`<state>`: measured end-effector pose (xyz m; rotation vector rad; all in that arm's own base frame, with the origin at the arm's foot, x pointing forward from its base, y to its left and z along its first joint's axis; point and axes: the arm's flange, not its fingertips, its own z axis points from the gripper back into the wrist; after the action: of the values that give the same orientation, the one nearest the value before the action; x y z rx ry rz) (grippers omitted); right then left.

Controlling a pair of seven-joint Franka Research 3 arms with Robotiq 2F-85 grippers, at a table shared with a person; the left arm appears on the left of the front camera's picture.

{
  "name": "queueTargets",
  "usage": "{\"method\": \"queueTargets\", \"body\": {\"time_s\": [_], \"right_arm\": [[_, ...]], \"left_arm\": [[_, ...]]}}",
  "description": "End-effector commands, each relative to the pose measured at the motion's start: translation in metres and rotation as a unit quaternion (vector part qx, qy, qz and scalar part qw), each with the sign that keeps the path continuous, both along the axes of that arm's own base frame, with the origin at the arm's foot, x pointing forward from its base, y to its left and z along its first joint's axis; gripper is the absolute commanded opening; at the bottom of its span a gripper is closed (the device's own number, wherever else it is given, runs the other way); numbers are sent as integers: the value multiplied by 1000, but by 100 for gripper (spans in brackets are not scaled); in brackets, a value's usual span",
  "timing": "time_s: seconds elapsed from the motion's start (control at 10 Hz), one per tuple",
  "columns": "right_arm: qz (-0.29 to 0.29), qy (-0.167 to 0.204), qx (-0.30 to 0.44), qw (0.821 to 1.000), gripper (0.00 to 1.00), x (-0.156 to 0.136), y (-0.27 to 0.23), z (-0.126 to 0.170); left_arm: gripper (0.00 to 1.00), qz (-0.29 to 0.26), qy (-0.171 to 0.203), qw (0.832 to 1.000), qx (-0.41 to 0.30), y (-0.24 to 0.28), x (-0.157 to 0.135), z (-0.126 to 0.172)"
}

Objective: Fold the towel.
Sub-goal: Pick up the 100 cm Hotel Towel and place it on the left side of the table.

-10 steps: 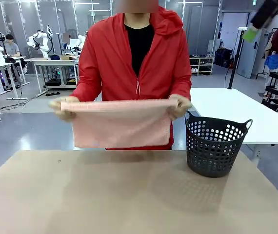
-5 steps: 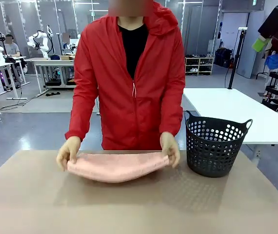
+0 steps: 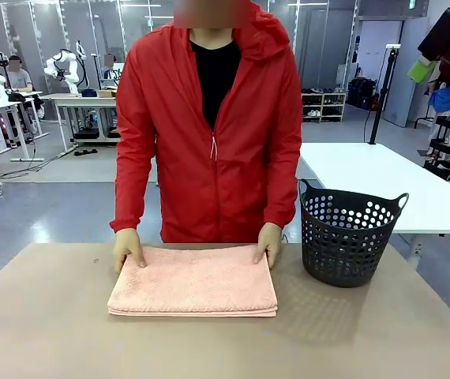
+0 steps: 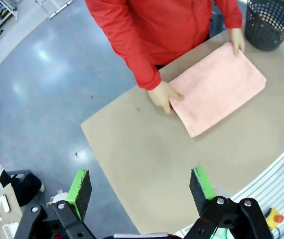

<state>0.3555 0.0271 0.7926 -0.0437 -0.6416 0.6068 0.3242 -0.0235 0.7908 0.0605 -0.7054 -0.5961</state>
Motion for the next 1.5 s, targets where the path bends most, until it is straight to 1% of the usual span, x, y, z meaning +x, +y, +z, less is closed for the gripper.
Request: {"method": "queueTargets", "body": {"time_s": [0.0, 1.4], "right_arm": [[2, -2, 0, 1000, 100, 0, -2, 1], [2, -2, 0, 1000, 100, 0, -2, 1]], "left_arm": [[100, -4, 0, 1000, 1, 1, -2, 2], [100, -4, 0, 1000, 1, 1, -2, 2]]}}
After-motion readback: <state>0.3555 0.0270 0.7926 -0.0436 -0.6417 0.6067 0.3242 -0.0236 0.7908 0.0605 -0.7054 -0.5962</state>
